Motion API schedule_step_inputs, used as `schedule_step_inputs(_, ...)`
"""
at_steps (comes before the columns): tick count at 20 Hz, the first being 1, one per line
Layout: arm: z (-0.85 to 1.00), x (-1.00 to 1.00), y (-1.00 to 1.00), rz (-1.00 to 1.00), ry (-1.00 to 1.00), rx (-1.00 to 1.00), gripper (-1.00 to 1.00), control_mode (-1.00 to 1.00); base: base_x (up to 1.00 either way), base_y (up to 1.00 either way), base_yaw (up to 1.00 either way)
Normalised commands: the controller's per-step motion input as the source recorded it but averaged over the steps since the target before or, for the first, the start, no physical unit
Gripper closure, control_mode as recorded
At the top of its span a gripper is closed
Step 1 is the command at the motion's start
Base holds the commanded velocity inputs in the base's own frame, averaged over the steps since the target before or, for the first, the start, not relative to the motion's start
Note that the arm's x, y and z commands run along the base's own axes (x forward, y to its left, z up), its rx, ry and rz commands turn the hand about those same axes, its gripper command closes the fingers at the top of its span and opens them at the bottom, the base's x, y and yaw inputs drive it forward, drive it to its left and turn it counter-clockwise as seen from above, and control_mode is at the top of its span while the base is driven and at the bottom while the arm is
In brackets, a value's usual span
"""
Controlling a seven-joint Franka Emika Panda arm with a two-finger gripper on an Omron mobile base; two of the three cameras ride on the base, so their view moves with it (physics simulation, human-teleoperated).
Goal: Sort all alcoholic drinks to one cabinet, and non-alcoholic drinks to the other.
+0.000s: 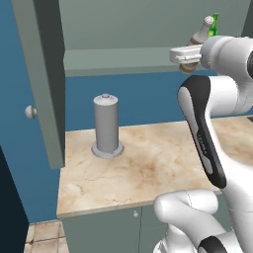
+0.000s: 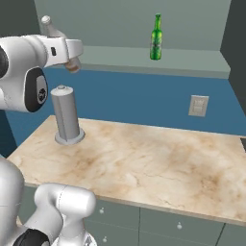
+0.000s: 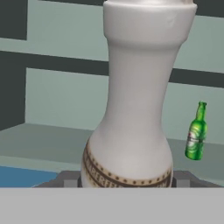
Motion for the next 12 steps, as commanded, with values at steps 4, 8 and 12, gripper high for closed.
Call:
schedule_step_inputs(4, 0.0, 0.29, 0.0, 0.0, 0.0, 0.0, 1.0, -1.0, 0.0, 0.0, 0.0)
schedule_step_inputs(8, 0.0, 0.28, 0.0, 0.0, 0.0, 0.0, 1.0, -1.0, 0.0, 0.0, 0.0)
schedule_step_inputs(12, 0.0, 0.28, 0.0, 0.0, 0.0, 0.0, 1.0, -1.0, 0.0, 0.0, 0.0)
